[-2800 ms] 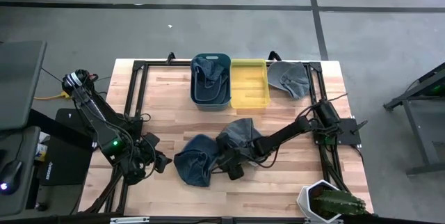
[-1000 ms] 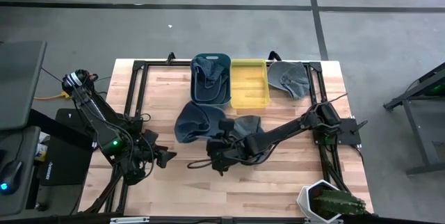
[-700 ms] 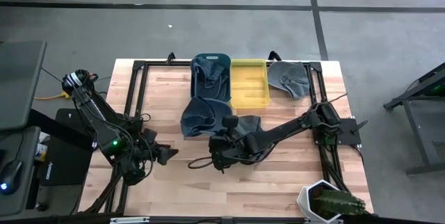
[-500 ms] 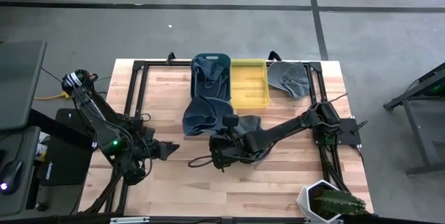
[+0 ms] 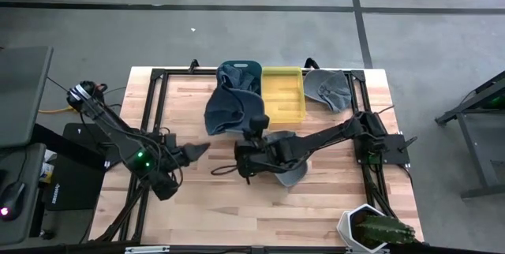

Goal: Pick & Place hat
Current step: Put the black cap into the blue bin

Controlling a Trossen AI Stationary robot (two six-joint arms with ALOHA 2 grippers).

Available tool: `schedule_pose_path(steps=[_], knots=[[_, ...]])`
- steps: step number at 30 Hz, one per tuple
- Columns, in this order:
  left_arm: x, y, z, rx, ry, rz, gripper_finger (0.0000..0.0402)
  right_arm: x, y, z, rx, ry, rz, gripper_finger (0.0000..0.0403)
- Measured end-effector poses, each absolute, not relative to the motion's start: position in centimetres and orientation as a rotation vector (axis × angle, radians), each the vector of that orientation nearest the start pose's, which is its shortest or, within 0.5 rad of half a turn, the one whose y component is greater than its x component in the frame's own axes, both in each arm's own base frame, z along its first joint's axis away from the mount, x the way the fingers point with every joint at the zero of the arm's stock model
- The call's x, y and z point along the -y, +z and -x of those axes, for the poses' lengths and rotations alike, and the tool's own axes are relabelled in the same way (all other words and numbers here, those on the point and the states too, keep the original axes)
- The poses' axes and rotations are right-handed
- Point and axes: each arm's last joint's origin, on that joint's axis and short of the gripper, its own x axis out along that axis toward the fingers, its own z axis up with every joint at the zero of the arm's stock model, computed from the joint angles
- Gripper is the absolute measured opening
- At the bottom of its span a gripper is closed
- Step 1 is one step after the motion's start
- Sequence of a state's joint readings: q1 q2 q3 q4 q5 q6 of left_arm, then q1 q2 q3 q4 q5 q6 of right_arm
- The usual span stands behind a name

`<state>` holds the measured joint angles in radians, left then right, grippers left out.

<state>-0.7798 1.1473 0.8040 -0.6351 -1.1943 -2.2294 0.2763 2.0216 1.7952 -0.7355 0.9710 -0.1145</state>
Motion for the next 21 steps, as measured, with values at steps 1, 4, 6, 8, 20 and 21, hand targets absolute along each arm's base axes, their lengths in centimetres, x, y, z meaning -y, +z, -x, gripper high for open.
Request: schedule_pose_path(steps=[1,4,6,8,20,21], knots=[[12.4,25.5,-16.8,0.161,0.693,1.331,0.028,-9.4,27.7,-42.6,-0.838,-0.592,0.692,0.0005],[11.6,25.9,-17.7,0.292,0.72,1.354,0.028,-8.8,27.9,-42.9,-0.843,-0.603,0.729,0.0005],[11.0,26.1,-18.2,0.342,0.741,1.367,0.028,-8.3,27.9,-42.9,-0.855,-0.613,0.749,0.0005],[10.4,26.2,-18.7,0.375,0.765,1.381,0.028,-7.8,28.0,-43.1,-0.857,-0.619,0.748,0.0005],[7.1,27.0,-21.2,0.523,0.839,1.523,0.028,-6.1,28.1,-43.7,-0.869,-0.627,0.772,0.0005],[6.8,27.0,-21.4,0.539,0.847,1.527,0.028,-6.0,28.1,-43.7,-0.871,-0.623,0.767,0.0005]])
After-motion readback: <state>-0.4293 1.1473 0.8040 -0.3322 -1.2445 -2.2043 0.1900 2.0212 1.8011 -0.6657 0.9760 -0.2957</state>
